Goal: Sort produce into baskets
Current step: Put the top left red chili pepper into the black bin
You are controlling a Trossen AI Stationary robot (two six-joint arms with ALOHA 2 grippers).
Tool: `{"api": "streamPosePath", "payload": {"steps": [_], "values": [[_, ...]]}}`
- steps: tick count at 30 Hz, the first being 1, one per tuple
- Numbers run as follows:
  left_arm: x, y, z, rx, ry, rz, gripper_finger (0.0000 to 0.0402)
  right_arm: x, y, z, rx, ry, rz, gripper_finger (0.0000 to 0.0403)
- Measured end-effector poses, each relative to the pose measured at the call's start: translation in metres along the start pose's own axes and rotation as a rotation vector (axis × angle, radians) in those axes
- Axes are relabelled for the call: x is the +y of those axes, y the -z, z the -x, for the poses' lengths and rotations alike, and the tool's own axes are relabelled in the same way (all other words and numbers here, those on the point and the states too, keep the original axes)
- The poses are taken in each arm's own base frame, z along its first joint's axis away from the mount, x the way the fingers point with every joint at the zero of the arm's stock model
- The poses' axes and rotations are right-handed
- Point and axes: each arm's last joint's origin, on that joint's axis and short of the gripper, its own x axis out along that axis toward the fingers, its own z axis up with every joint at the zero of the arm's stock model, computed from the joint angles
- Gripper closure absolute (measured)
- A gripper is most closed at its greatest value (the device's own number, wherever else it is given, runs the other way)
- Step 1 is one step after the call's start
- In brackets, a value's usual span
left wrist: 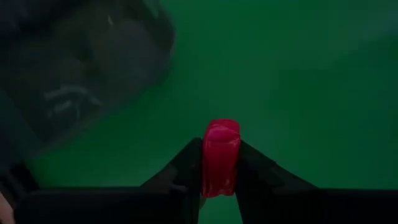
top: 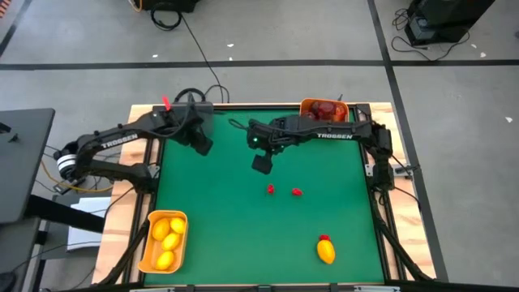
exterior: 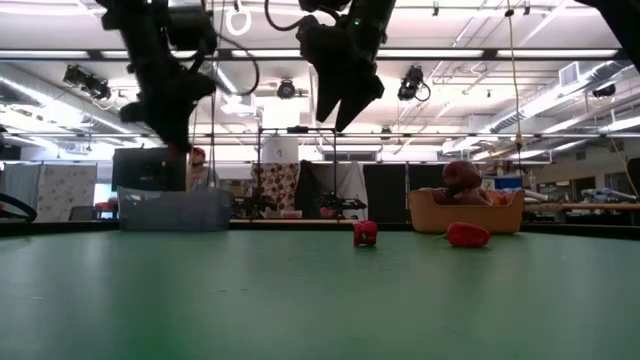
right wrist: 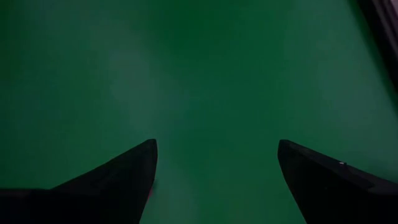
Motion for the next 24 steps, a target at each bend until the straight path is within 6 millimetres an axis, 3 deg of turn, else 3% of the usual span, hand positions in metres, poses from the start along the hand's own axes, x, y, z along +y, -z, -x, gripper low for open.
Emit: {"api": "streamPosePath", "payload": {"steps": [7, 11, 17, 24], "values": [[0.008, -0.026, 0.024, -0.123, -0.005, 0.004, 0.0323, 0.007, 0.006, 0.001, 0.028, 0.041, -0.030, 0.0058], [0.024, -0.037, 0.025, -0.166, -0.039, 0.052, 0.0323, 0.009, 0.009, 0.002, 0.049, 0.038, -0.029, 0.0058], [0.051, -0.050, 0.002, -0.085, -0.107, 0.140, 0.0323, 0.003, 0.025, 0.005, 0.207, 0.150, -0.030, 0.0058], [0.073, -0.060, -0.028, 0.020, -0.153, 0.169, 0.0323, 0.004, 0.029, 0.006, 0.247, 0.133, -0.030, 0.0058]]}}
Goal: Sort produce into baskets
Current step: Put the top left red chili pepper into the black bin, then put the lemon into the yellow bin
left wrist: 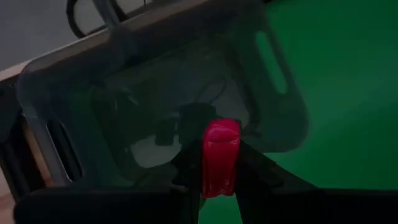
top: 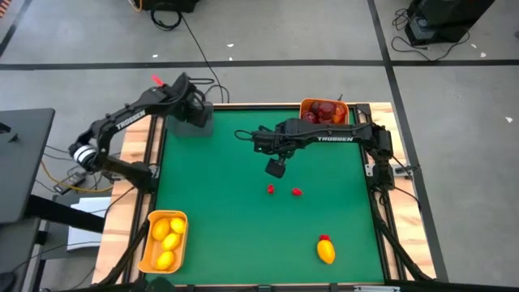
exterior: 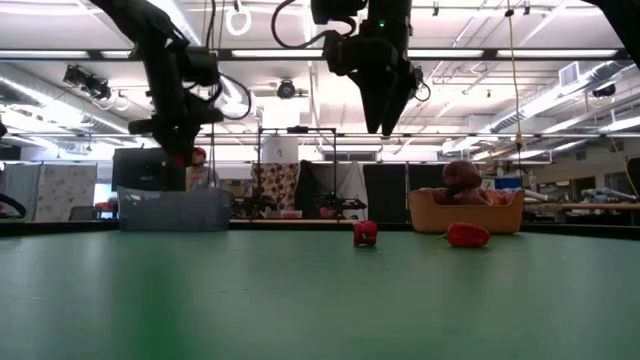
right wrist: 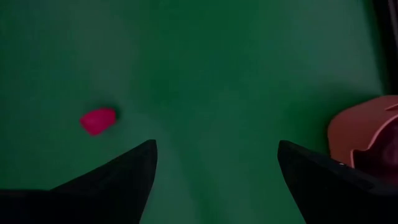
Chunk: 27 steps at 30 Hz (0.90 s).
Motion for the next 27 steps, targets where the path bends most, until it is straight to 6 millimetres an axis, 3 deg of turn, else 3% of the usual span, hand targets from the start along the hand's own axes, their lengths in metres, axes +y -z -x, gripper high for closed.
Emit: {"api": "streamPosePath", "payload": {"steps": [9, 14, 21, 27], "values": [[0.015, -0.010, -0.014, -0.008, -0.027, 0.000, 0.0320, -0.002, -0.001, -0.015, 0.014, -0.035, -0.122, 0.0058], [0.016, -0.015, -0.014, -0.051, -0.022, -0.002, 0.0286, 0.002, 0.000, -0.036, 0.032, -0.112, -0.182, 0.0058], [0.017, -0.018, -0.014, -0.080, -0.044, -0.022, 0.0226, 0.011, 0.010, -0.054, 0.055, -0.090, -0.216, 0.0058], [0.016, -0.018, -0.013, -0.075, -0.011, -0.052, 0.0214, 0.013, 0.009, -0.058, 0.043, -0.109, -0.219, 0.0058]]}}
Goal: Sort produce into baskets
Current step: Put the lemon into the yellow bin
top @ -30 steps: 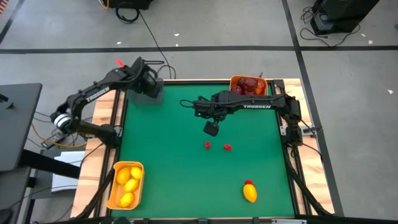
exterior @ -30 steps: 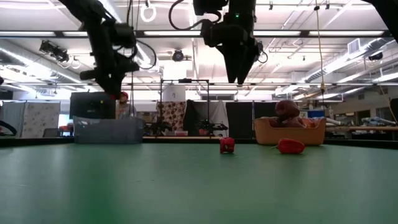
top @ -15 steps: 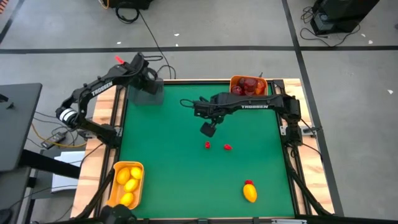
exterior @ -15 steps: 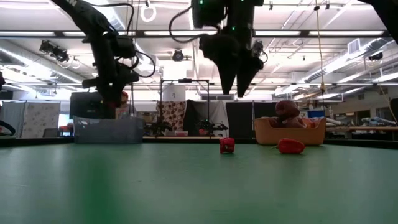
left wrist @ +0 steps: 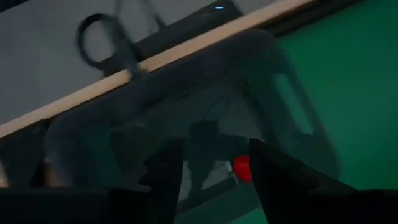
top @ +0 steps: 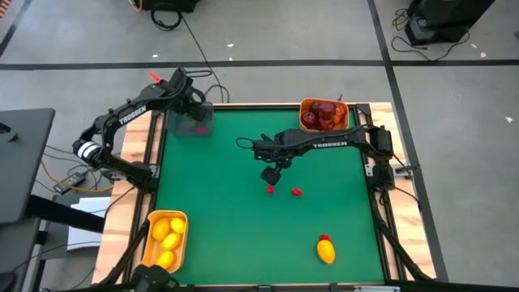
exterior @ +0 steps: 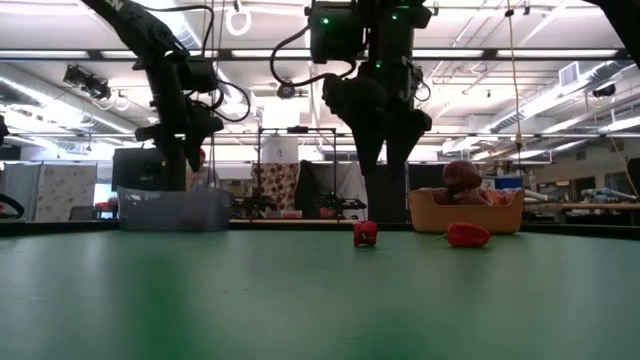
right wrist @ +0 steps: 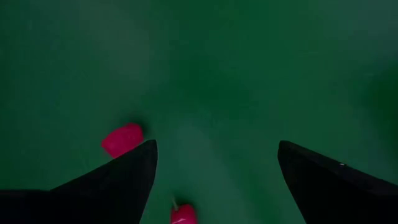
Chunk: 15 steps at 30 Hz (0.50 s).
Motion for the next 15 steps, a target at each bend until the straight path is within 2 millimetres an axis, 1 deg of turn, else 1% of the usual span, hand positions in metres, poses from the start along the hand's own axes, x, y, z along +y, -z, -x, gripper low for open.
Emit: {"api": "streamPosePath", "payload": {"steps": [4, 8, 12, 15], "values": [[-0.005, -0.006, 0.006, -0.020, 0.122, -0.116, 0.0215, 0.001, -0.001, 0.000, -0.005, -0.019, 0.049, 0.0058], [-0.015, -0.006, 0.009, -0.028, 0.234, -0.199, 0.0215, 0.010, -0.005, -0.005, -0.051, -0.146, 0.143, 0.0058], [-0.028, -0.003, 0.011, -0.021, 0.376, -0.264, 0.0215, 0.014, -0.007, -0.014, -0.070, -0.244, 0.113, 0.0058], [-0.038, 0.000, 0.013, 0.000, 0.462, -0.282, 0.0215, 0.014, -0.003, -0.020, -0.064, -0.229, 0.065, 0.0058]]}}
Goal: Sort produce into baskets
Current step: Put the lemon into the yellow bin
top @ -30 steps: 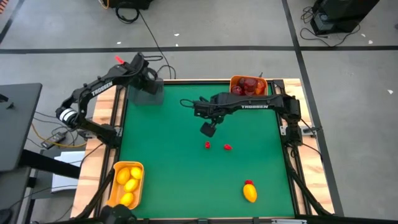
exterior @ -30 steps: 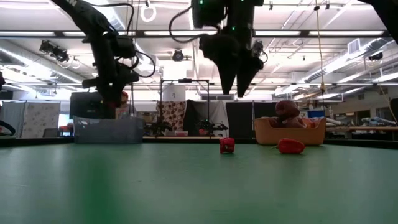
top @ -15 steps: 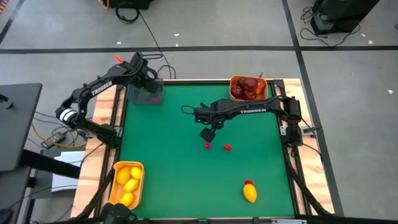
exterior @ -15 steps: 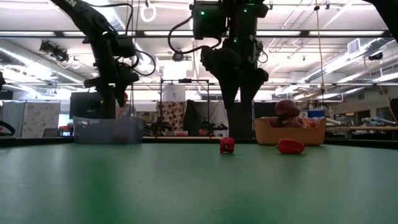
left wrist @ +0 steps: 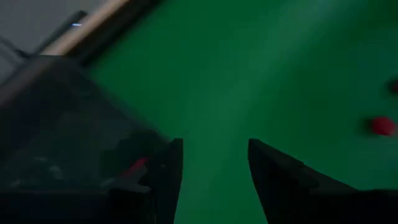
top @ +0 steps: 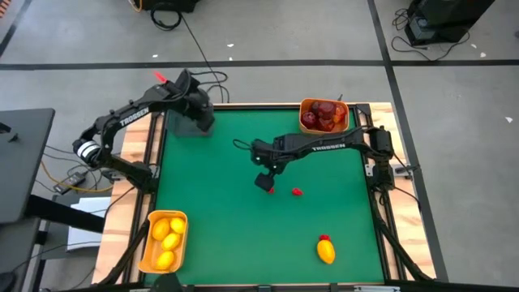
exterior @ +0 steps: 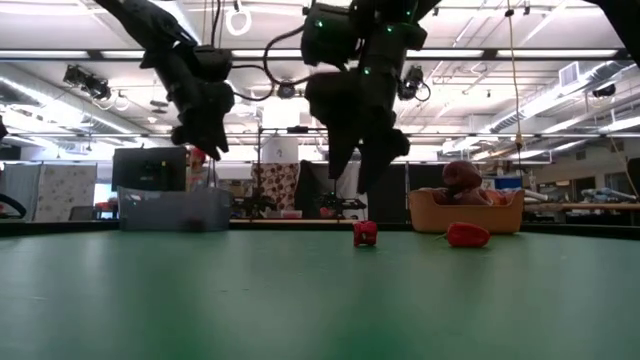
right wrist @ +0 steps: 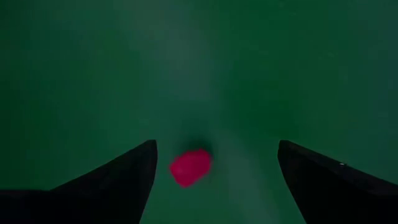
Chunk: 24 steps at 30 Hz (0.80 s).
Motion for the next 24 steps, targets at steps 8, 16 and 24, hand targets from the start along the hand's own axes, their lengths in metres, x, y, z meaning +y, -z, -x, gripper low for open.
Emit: {"api": "streamPosePath", "payload": {"steps": [8, 16, 24], "values": [[-0.033, -0.001, -0.009, 0.013, 0.078, -0.096, 0.0215, 0.011, 0.025, -0.014, 0.083, 0.045, 0.054, 0.0058], [-0.063, 0.004, -0.016, 0.052, 0.127, -0.224, 0.0215, 0.029, 0.065, -0.031, 0.218, 0.054, 0.140, 0.0058], [-0.079, 0.007, -0.020, 0.062, 0.051, -0.268, 0.0215, 0.053, 0.085, -0.032, 0.213, 0.068, 0.114, 0.0058]]}}
